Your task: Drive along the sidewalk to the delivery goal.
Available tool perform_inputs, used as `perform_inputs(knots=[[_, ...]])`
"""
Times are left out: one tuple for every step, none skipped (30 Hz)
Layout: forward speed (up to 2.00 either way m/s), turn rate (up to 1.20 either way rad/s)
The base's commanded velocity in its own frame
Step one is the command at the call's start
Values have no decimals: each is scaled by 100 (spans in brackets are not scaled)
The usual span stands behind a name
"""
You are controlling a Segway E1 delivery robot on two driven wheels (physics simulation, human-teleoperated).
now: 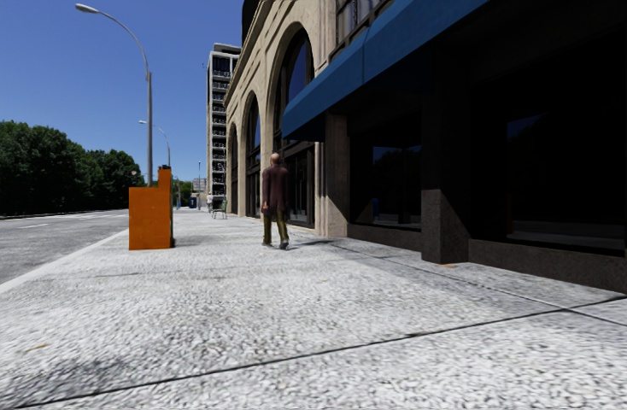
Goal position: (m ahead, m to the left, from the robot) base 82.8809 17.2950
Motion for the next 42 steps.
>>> perform_inputs(knots=[[79, 0], [82, 0], [82, 0], [84, 0], [87, 0], [90, 0], [91, 0], [93, 0], [94, 0], [94, 0], [94, 0], [94, 0], [94, 0], [94, 0], [94, 0], [94, 0], [94, 0], [94, 0], [94, 0], [94, 0], [94, 0], [94, 0], [94, 0], [94, 0], [94, 0], [94, 0], [94, 0], [94, 0], [94, 8], [94, 20], [94, 27], [94, 27], [94, 41], [94, 47], [94, 48], [94, 0], [94, 0], [94, 0], [94, 0], [94, 0], [94, 42], [94, 56]])
